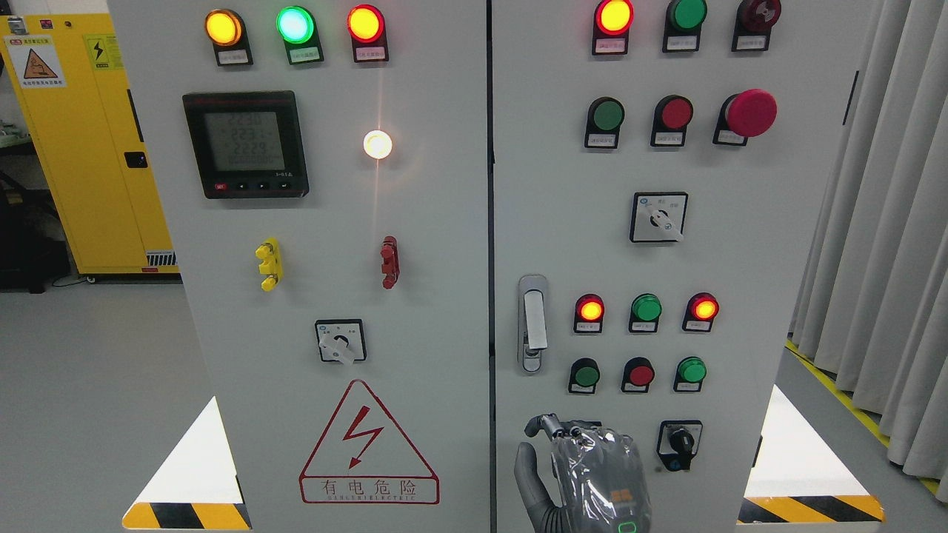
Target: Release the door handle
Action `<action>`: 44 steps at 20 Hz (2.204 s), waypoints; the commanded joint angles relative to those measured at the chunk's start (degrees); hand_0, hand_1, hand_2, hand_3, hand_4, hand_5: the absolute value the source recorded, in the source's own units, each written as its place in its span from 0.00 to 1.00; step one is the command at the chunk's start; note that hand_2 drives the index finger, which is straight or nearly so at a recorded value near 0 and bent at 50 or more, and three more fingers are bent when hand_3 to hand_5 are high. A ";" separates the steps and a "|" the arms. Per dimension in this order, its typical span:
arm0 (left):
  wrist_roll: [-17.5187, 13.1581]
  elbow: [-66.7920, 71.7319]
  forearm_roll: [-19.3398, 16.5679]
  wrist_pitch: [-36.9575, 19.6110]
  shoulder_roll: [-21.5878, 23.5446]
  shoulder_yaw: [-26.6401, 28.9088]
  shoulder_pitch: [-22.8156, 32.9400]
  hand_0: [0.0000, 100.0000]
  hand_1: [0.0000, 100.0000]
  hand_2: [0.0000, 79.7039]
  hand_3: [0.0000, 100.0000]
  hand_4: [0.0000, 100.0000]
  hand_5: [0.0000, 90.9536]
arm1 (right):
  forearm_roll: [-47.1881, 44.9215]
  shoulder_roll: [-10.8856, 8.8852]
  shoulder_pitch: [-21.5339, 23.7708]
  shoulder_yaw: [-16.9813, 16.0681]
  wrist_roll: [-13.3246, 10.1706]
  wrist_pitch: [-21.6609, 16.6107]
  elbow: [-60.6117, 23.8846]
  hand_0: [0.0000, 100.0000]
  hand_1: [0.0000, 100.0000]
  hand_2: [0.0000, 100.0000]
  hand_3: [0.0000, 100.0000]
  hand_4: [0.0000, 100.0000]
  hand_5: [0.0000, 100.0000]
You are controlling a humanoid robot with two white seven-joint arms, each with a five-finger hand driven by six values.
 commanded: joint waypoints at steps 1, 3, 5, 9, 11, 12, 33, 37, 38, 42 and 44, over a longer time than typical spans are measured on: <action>0.01 -0.70 0.00 -0.02 0.00 0.00 0.00 0.12 0.56 0.00 0.00 0.00 0.00 | -0.17 0.00 0.43 -0.46 0.36 -0.02 -3.41 0.64 0.45 0.93 1.00 1.00 1.00; 0.01 -0.70 0.00 -0.02 0.00 0.00 0.00 0.12 0.56 0.00 0.00 0.00 0.00 | -0.26 0.18 0.42 -0.46 0.45 -0.02 -3.41 0.61 0.39 0.96 1.00 1.00 1.00; 0.01 -0.70 0.00 -0.02 0.00 0.00 0.00 0.12 0.56 0.00 0.00 0.00 0.00 | -0.26 0.18 0.25 -0.46 0.45 -0.02 -3.41 0.55 0.31 0.98 1.00 1.00 1.00; 0.01 -0.70 0.00 -0.02 0.00 0.00 0.00 0.12 0.56 0.00 0.00 0.00 0.00 | -0.26 0.35 -1.07 -0.28 2.11 0.06 -3.50 0.38 0.19 1.00 1.00 1.00 1.00; 0.01 -0.70 0.00 -0.02 0.00 0.00 0.00 0.12 0.56 0.00 0.00 0.00 0.00 | -0.17 0.44 -2.29 -0.28 3.61 0.33 -3.67 0.33 0.15 1.00 1.00 1.00 1.00; 0.01 -0.70 0.00 -0.02 0.00 0.00 0.00 0.12 0.56 0.00 0.00 0.00 0.00 | -0.17 0.53 -3.08 -0.28 4.05 0.41 -3.76 0.32 0.15 1.00 1.00 1.00 1.00; 0.01 -0.70 0.00 -0.02 0.00 0.00 0.00 0.12 0.56 0.00 0.00 0.00 0.00 | 0.80 -0.17 -12.49 -3.53 3.79 0.85 3.00 0.28 0.29 1.00 1.00 1.00 1.00; 0.01 -0.70 0.00 -0.02 0.00 0.00 0.00 0.12 0.56 0.00 0.00 0.00 0.00 | 0.88 -0.17 -13.28 -3.53 3.88 0.85 4.23 0.28 0.29 1.00 1.00 1.00 1.00; 0.01 -0.70 0.00 -0.02 0.00 0.00 0.00 0.12 0.56 0.00 0.00 0.00 0.00 | 0.89 -0.09 -13.55 -3.53 3.88 0.94 4.58 0.28 0.30 1.00 1.00 1.00 1.00; 0.01 -0.70 0.00 -0.02 0.00 0.00 0.00 0.12 0.56 0.00 0.00 0.00 0.00 | 0.89 0.00 -14.60 -3.97 3.96 1.12 5.64 0.29 0.32 1.00 1.00 1.00 1.00; 0.01 -0.70 0.00 -0.02 0.00 0.00 0.00 0.12 0.56 0.00 0.00 0.00 0.00 | 0.89 0.09 -14.96 -4.23 3.88 1.38 6.08 0.29 0.33 1.00 1.00 1.00 1.00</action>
